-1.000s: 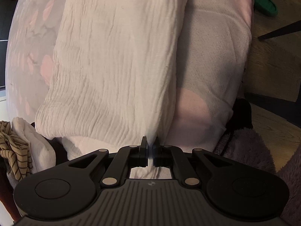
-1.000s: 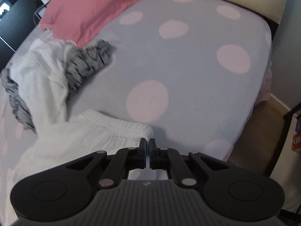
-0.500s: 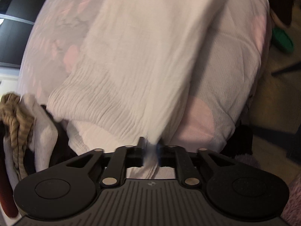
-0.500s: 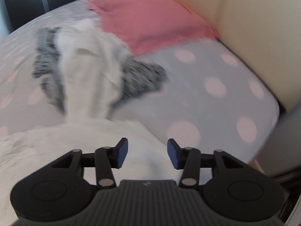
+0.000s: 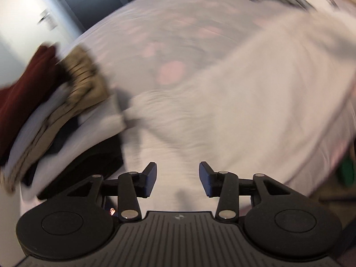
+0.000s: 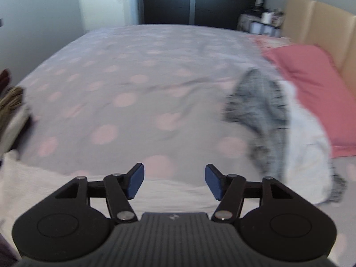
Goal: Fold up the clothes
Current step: 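Open both grippers and release the garment onto the bed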
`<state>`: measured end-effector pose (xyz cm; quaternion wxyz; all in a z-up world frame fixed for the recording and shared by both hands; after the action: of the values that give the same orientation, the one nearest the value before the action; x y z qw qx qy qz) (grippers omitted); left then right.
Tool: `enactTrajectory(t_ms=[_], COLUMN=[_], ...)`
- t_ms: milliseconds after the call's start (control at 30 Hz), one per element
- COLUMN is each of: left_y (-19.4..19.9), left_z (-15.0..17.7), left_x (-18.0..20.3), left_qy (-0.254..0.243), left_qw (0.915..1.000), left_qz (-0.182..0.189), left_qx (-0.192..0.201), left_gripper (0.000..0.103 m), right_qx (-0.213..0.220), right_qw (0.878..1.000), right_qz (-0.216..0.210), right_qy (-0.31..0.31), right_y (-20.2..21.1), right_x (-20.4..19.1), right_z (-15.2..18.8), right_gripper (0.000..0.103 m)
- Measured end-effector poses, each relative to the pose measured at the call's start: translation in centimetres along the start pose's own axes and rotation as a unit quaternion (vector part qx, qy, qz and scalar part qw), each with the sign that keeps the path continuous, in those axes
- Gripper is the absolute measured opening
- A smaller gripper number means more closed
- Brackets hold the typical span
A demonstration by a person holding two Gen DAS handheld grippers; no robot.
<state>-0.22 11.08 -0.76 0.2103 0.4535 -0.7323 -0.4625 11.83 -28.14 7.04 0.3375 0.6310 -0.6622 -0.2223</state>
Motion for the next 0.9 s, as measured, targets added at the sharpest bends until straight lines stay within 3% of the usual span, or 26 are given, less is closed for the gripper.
enactTrajectory(t_ms=[233, 367, 633, 667, 733, 900], left_y=[-4.5, -6.9, -10.7, -10.8, -10.5, -8.8], left_z=[-0.6, -0.7, -0.5, -0.4, -0.3, 0.1], left_x=[-6.4, -8.4, -10.1, -10.1, -9.9, -8.6], left_qy=[0.114, 0.171, 0.215, 0.218, 0.214, 0.193], left_qw=[0.9934, 0.9851, 0.9764, 0.9757, 0.9764, 0.9807], left_qz=[-0.008, 0.014, 0.021, 0.023, 0.03, 0.016], left_qx=[0.003, 0.006, -0.001, 0.0, 0.005, 0.022], left_gripper=[0.042, 0.029, 0.029, 0.027, 0.01, 0.004], right_qx=[-0.008, -0.024, -0.038, -0.039, -0.039, -0.041], right_qw=[0.995, 0.993, 0.992, 0.992, 0.991, 0.991], right_qz=[-0.034, -0.056, -0.054, -0.052, -0.048, -0.045], right_qy=[0.089, 0.099, 0.105, 0.108, 0.116, 0.12], right_y=[-1.0, -1.7, -3.1, -3.3, -3.6, -3.6], right_x=[-8.7, -10.8, -11.2, -11.3, -11.4, -11.6], right_z=[2.2, 3.0, 3.3, 3.3, 3.5, 3.5], right_gripper=[0.066, 0.066, 0.066, 0.066, 0.066, 0.066])
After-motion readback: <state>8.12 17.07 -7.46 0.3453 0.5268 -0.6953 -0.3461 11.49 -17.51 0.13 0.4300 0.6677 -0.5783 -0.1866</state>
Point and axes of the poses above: each gripper's, at about its wrist camera, not at the fingertips, and y roughly against the way its jaws point, x to its right, z to its underside, the point moved 2 cm from there along -y, roughly the way its jaws point, and after that the axes turned 14 degrees about z, right-handed, at the moved point
